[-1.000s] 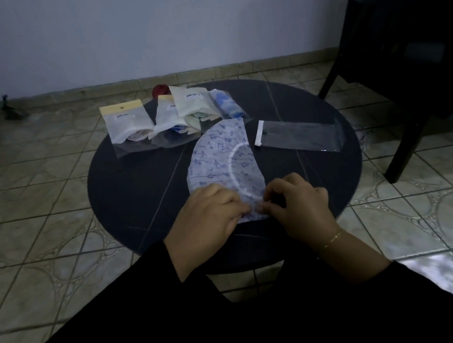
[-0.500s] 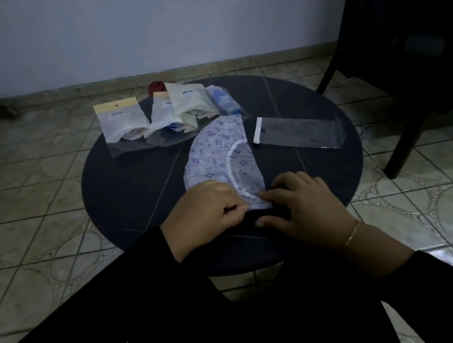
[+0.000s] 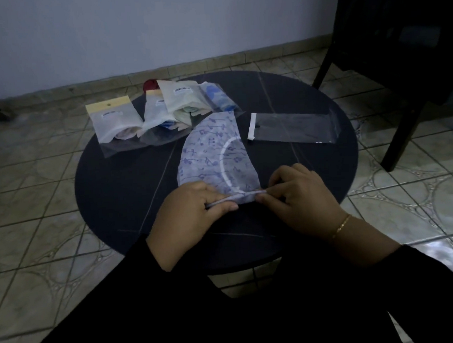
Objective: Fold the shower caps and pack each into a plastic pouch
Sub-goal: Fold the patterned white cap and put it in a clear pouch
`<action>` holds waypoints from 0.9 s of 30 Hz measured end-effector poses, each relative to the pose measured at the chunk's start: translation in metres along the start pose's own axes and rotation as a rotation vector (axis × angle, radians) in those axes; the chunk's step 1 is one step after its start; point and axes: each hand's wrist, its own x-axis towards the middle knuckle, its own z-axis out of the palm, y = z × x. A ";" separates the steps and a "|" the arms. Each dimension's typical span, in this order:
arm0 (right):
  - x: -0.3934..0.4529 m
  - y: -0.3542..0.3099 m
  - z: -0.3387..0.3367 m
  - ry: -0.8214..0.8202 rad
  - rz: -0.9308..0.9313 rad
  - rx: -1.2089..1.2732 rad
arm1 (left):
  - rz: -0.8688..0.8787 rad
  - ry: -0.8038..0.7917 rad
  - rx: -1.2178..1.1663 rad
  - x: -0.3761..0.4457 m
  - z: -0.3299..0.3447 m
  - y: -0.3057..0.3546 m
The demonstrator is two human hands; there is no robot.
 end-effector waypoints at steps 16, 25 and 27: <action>0.038 -0.007 -0.007 -0.334 0.431 0.138 | -0.428 0.162 0.163 0.006 0.001 -0.001; 0.032 -0.011 -0.003 -0.173 0.280 0.010 | 0.092 0.337 0.518 0.005 0.008 0.001; 0.029 -0.011 0.001 -0.157 0.212 -0.044 | 0.252 0.223 0.501 0.007 0.011 0.002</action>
